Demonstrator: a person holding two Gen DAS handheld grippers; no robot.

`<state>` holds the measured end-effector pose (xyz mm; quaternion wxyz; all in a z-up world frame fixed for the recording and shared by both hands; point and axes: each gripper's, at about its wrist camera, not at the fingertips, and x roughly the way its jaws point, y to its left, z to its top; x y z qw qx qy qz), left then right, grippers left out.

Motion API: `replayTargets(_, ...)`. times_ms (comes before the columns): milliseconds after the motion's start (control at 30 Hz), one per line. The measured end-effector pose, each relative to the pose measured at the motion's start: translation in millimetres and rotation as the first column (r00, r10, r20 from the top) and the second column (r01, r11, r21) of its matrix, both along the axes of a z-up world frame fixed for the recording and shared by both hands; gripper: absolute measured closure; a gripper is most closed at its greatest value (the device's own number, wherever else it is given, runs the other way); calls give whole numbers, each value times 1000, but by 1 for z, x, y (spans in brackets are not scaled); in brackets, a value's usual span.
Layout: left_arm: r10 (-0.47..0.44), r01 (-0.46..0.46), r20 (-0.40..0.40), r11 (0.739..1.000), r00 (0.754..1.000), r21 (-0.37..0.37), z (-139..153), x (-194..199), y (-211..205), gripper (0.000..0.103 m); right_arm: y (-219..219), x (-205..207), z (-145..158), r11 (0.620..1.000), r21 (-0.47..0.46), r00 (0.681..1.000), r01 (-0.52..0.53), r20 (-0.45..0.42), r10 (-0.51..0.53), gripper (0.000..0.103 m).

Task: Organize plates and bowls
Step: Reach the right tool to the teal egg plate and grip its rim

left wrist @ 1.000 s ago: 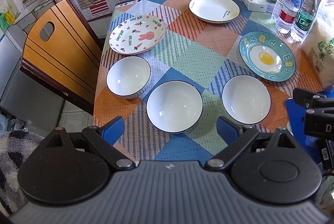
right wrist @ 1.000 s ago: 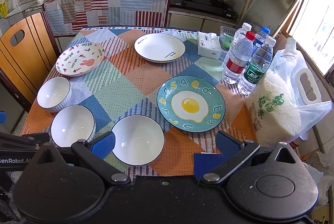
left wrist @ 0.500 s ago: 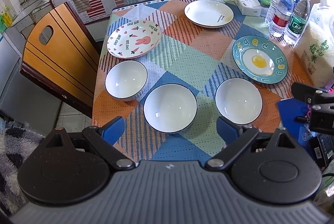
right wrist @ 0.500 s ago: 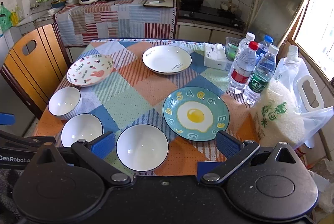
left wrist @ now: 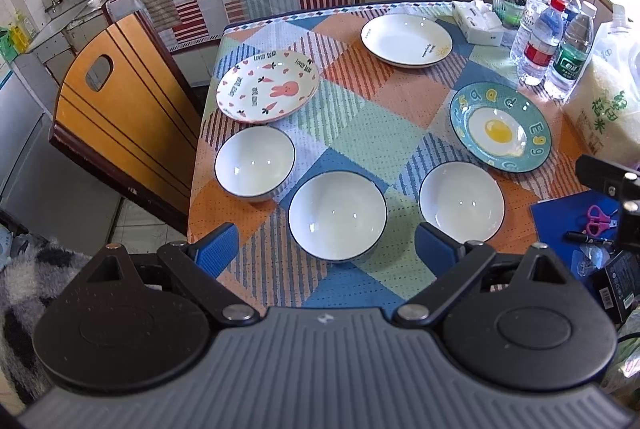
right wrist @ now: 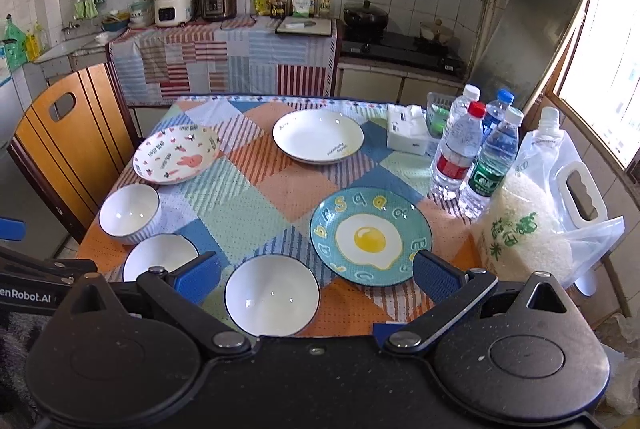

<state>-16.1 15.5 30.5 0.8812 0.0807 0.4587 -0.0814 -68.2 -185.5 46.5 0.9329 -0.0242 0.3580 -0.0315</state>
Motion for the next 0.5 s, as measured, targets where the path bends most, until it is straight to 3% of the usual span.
replayTargets(133, -39, 40, 8, 999, 999, -33, 7, 20, 5, 7, -8, 4, -9, 997, -33, 993, -67, 98, 70, 0)
replayTargets(300, -208, 207, -24, 977, 978, -56, 17, 60, -4, 10, -30, 31, -32, 989, -34, 970, -144, 191, 148, 0)
replayTargets(400, -286, 286, 15, 957, 958, -47, 21, 83, -19, 10, -49, 60, -48, 986, 44, 977, -163, 145, 155, 0)
replayTargets(500, -357, 359, 57, 932, 933, -45, 15, 109, -39, 10, -70, 88, -67, 985, 136, 994, -106, 53, 99, 2)
